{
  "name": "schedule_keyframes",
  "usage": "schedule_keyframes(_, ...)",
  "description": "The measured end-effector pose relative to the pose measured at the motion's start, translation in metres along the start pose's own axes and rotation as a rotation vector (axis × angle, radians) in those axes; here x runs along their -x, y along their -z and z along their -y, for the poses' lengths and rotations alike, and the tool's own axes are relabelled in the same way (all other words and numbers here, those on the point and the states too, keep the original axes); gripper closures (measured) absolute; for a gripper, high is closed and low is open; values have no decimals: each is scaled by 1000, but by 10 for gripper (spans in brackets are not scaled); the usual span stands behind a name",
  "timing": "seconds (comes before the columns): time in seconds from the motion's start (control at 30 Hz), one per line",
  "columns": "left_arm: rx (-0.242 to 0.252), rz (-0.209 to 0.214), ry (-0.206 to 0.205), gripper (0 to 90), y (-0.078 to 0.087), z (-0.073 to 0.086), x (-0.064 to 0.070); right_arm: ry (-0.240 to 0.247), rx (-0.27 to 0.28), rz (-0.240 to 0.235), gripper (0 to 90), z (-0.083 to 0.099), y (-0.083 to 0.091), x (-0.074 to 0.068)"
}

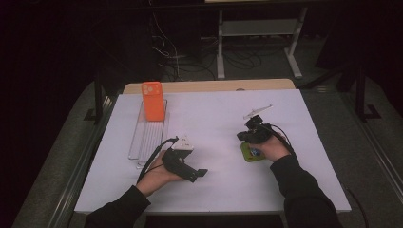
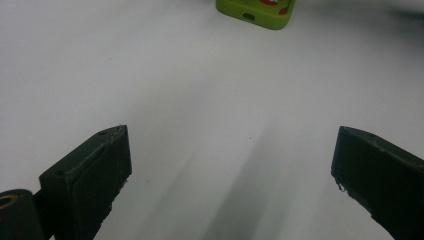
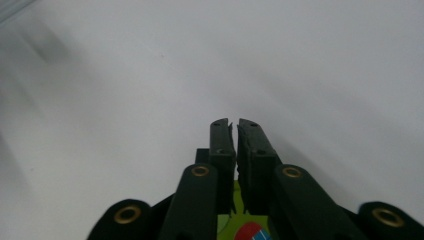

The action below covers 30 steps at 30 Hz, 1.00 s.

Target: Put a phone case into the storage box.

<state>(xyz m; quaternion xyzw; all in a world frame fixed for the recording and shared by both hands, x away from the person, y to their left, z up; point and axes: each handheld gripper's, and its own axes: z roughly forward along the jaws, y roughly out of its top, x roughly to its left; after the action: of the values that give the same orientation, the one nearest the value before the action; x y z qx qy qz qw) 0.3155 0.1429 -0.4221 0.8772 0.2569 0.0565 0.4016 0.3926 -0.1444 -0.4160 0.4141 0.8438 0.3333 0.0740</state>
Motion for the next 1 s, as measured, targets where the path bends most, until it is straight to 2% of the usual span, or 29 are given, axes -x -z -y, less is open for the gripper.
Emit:
schedule_keyframes(0.03,-10,0,-11,25,1,0,-1,5,-6,-2,878,0,-3,1)
schedule_keyframes(0.27,4,0,1,25,1,0,0,-19,-43,39,884,-2,-17,7)
schedule_keyframes(0.4,0,-1,0,25,0,0,0,-9,-67,42,884,0,-19,9)
schedule_keyframes(0.5,0,-2,2,25,0,0,0,-14,-74,40,885,1,-19,9)
schedule_keyframes(0.77,-5,-2,5,25,0,0,0,14,-98,33,885,7,-14,5)
schedule_keyframes(1.0,-3,-1,8,25,0,0,0,28,-120,24,885,23,-2,-3)
